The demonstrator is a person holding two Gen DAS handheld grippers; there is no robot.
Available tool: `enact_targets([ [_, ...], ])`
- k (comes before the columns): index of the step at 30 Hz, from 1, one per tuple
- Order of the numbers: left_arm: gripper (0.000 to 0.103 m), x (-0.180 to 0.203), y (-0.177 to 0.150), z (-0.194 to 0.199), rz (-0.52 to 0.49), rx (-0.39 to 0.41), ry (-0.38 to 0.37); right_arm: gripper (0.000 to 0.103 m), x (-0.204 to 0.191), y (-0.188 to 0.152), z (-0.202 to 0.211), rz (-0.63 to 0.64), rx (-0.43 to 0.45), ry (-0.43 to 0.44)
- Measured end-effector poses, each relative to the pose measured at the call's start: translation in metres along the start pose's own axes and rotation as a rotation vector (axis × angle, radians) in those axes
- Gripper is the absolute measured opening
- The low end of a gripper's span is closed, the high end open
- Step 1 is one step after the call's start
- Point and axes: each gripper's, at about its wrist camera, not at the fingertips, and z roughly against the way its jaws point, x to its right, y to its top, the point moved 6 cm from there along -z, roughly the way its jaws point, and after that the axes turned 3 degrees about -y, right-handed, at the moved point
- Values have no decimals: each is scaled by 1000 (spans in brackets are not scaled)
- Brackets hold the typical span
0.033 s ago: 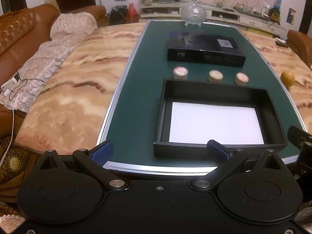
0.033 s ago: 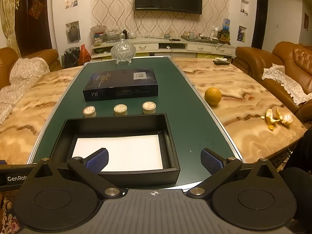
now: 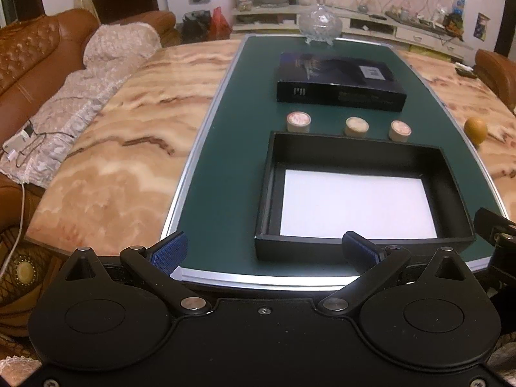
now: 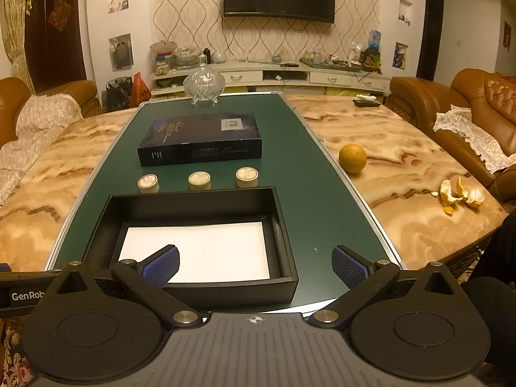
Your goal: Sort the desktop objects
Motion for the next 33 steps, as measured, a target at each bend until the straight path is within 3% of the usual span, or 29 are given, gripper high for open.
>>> enact_targets([
  [6, 103, 3, 2, 3, -14, 0, 21, 103, -5, -5, 1, 9, -7, -2],
  [33, 103, 4, -11, -12, -23, 7, -19, 103, -16, -11, -19, 53, -68, 19],
])
